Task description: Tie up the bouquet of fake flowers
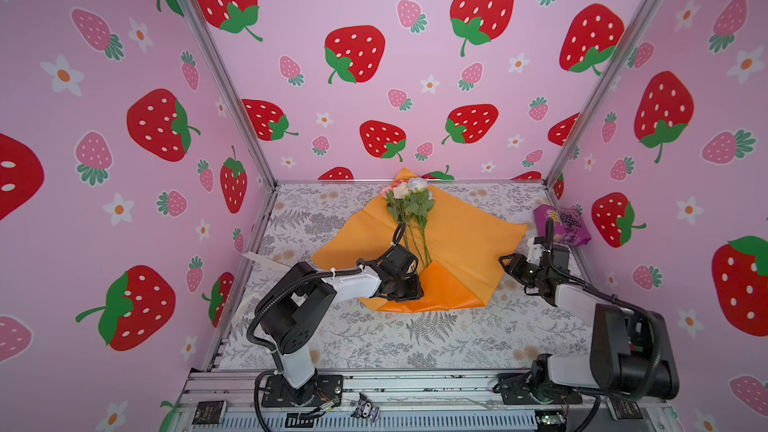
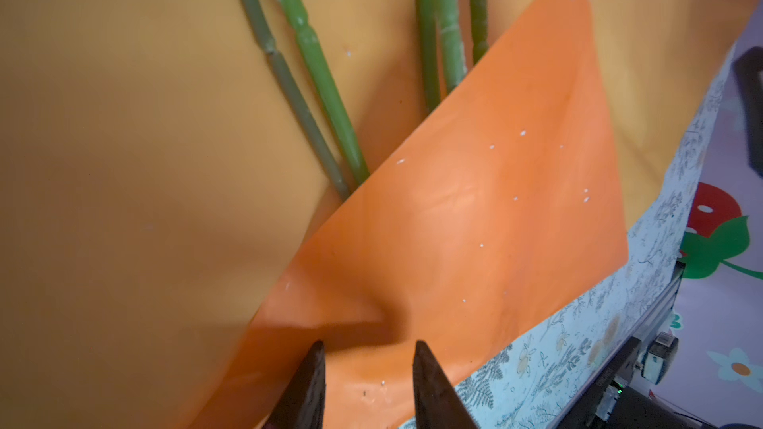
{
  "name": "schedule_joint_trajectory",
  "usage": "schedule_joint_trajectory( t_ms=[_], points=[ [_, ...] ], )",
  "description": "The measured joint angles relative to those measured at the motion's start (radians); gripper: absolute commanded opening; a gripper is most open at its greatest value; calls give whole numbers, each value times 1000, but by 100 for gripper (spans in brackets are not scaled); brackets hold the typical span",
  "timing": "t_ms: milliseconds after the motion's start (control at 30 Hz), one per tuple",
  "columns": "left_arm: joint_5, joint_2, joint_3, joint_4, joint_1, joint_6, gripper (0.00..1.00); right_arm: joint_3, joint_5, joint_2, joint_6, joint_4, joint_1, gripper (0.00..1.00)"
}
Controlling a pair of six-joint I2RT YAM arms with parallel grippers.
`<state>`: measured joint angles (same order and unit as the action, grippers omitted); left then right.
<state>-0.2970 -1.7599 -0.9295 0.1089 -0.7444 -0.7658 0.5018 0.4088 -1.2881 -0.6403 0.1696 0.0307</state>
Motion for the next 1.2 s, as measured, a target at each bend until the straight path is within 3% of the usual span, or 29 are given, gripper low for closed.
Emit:
schedule_joint_trajectory(
  t_ms=[67,133,233,367,500,700,1200],
  points=[
    [6,7,7,-1,0,-3,37,2,-41,91,1,-40,-39,38],
    [10,15,16,0,0,-6,37,3,-64,160,-6,-64,-134,26],
    [16,19,21,-1,0,-10,36,10,-85,186,-31,-70,-365,12],
    [34,35,35,0,1,-15,35,43,-91,74,-93,-55,-661,5],
    [55,80,71,1,14,-21,34,93,-110,-85,-153,-36,-852,3],
    [55,109,103,3,51,-24,34,142,-129,-237,-205,7,-938,3],
    [75,209,137,51,74,-19,36,225,-175,-393,-202,-30,-943,0]
  ],
)
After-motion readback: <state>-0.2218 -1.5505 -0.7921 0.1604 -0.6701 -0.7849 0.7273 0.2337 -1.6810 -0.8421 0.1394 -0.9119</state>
